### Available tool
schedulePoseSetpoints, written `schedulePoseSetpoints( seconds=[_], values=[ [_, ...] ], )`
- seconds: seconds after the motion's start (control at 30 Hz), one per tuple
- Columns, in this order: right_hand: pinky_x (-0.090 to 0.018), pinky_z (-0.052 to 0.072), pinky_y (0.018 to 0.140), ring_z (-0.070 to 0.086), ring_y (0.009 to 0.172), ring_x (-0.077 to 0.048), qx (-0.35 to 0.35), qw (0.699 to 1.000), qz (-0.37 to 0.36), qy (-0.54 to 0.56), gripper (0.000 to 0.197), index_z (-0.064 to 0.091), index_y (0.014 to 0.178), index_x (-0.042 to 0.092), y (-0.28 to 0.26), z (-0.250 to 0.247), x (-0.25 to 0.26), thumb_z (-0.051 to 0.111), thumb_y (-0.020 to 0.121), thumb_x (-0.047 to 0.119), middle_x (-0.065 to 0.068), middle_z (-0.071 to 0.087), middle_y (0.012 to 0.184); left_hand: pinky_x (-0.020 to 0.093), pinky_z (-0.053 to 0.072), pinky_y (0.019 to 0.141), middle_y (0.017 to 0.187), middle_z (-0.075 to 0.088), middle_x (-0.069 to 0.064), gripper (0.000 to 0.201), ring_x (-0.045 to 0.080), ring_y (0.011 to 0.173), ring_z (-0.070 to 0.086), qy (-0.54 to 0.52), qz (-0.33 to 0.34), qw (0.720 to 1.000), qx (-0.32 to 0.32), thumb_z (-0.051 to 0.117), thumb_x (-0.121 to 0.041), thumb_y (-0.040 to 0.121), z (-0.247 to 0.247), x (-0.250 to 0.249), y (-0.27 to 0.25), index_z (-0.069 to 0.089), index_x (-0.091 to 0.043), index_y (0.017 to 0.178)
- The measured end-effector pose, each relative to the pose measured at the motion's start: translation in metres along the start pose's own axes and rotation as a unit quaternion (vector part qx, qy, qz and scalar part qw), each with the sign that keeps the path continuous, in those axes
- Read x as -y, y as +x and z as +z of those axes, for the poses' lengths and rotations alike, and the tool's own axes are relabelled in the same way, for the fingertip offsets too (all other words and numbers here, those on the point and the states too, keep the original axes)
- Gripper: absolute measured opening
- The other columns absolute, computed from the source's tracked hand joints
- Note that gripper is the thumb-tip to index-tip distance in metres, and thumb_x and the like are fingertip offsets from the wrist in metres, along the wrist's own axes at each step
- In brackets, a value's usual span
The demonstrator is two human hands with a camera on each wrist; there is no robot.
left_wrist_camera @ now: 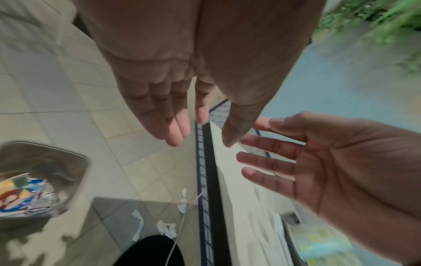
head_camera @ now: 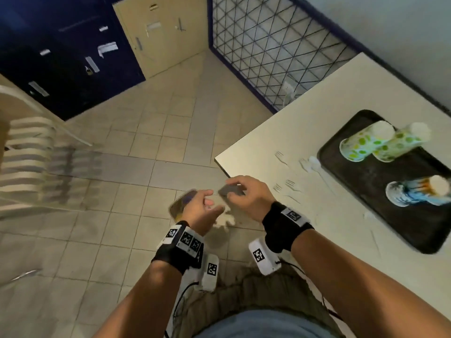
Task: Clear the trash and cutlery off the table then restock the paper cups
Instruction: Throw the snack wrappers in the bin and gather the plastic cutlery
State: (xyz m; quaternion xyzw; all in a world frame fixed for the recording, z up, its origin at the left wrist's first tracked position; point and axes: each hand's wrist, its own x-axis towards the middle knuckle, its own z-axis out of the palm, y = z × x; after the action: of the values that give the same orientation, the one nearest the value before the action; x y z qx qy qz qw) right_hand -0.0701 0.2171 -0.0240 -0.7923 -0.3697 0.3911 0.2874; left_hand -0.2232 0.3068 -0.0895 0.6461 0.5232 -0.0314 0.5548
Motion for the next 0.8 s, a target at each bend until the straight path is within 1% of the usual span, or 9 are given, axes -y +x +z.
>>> schedulePoseSetpoints(
  seconds=[0.03,0.1,0.13,0.23,0.3,0.4,0.5,0.63,0.8],
  values=[
    [-0.014,0.048,0.092,0.064,0.108,-0.015,-0.016,1.0,0.001,0.015,0.033,0.069,0.122,0.021,-0.011,-0.017,-0.012,0.069,0.09,0.024,0.002,0.068,0.122,0.008,0.049,0.057,0.109,0.064,0.002,0.044,0.006,0.081,0.063,0.017,0.01,1.0,0.016,0.077,-0.026,0.087,0.01,-0.01,-0.005,0.055,-0.027,0.126],
    [-0.017,0.049,0.089,0.065,0.102,-0.012,-0.055,0.998,0.011,0.041,0.026,0.071,0.116,0.024,-0.032,-0.047,-0.035,0.071,0.09,0.022,0.005,0.07,0.117,0.007,0.047,0.055,0.105,0.061,-0.001,0.043,0.006,0.076,0.062,0.045,0.038,0.998,0.035,0.076,-0.024,0.091,0.029,-0.036,-0.02,0.055,-0.026,0.128],
    [-0.018,0.05,0.087,0.066,0.098,-0.011,-0.072,0.996,0.02,0.055,0.023,0.071,0.112,0.026,-0.043,-0.061,-0.048,0.071,0.089,0.021,0.006,0.07,0.114,0.013,0.05,0.063,0.104,0.063,-0.003,0.044,0.01,0.078,0.065,0.065,0.061,0.995,0.043,0.077,-0.026,0.09,0.04,-0.049,-0.027,0.057,-0.025,0.129],
    [0.001,0.04,0.072,0.064,0.087,0.0,-0.102,0.992,0.058,0.049,0.018,0.071,0.104,0.023,-0.077,-0.096,-0.095,0.067,0.09,0.012,0.01,0.068,0.105,0.035,0.058,0.089,0.11,0.073,-0.004,0.045,0.019,0.094,0.071,0.119,0.08,0.987,0.071,0.08,-0.032,0.084,0.078,-0.074,-0.037,0.063,-0.025,0.126],
    [0.002,0.037,0.071,0.066,0.084,-0.012,-0.132,0.99,0.051,0.003,0.016,0.073,0.104,0.009,-0.099,-0.111,-0.122,0.062,0.092,0.008,0.0,0.068,0.104,0.039,0.058,0.093,0.111,0.075,-0.002,0.044,0.02,0.097,0.072,0.146,0.089,0.981,0.087,0.081,-0.033,0.08,0.097,-0.086,-0.04,0.067,-0.026,0.121],
    [-0.012,0.042,0.078,0.068,0.092,-0.024,-0.166,0.984,0.06,-0.037,0.028,0.075,0.099,0.004,-0.138,-0.134,-0.169,0.054,0.09,0.02,-0.008,0.074,0.104,0.037,0.057,0.089,0.111,0.072,0.006,0.041,0.025,0.098,0.07,0.209,0.102,0.966,0.11,0.082,-0.028,0.083,0.134,-0.1,-0.048,0.07,-0.023,0.122],
    [-0.021,0.044,0.084,0.069,0.095,-0.024,-0.173,0.976,0.127,-0.035,0.016,0.073,0.102,0.014,-0.17,-0.158,-0.218,0.064,0.089,0.01,-0.004,0.071,0.108,0.033,0.056,0.083,0.118,0.064,0.014,0.044,0.027,0.092,0.067,0.26,0.105,0.954,0.111,0.08,-0.026,0.084,0.168,-0.108,-0.05,0.068,-0.025,0.126],
    [-0.023,0.043,0.083,0.067,0.092,-0.024,-0.178,0.962,0.204,-0.03,0.018,0.07,0.106,0.016,-0.197,-0.172,-0.257,0.067,0.088,0.013,-0.006,0.066,0.105,0.028,0.05,0.083,0.129,0.045,0.013,0.045,0.024,0.08,0.059,0.307,0.078,0.942,0.109,0.07,-0.019,0.091,0.194,-0.107,-0.05,0.06,-0.026,0.134],
    [-0.027,0.044,0.083,0.065,0.097,-0.029,-0.197,0.947,0.248,-0.054,0.023,0.067,0.111,0.011,-0.196,-0.179,-0.282,0.068,0.089,0.019,-0.01,0.066,0.105,0.039,0.058,0.094,0.134,0.044,0.015,0.043,0.036,0.095,0.067,0.376,0.075,0.917,0.112,0.055,-0.018,0.098,0.211,-0.107,-0.046,0.058,-0.03,0.139]
  ],
)
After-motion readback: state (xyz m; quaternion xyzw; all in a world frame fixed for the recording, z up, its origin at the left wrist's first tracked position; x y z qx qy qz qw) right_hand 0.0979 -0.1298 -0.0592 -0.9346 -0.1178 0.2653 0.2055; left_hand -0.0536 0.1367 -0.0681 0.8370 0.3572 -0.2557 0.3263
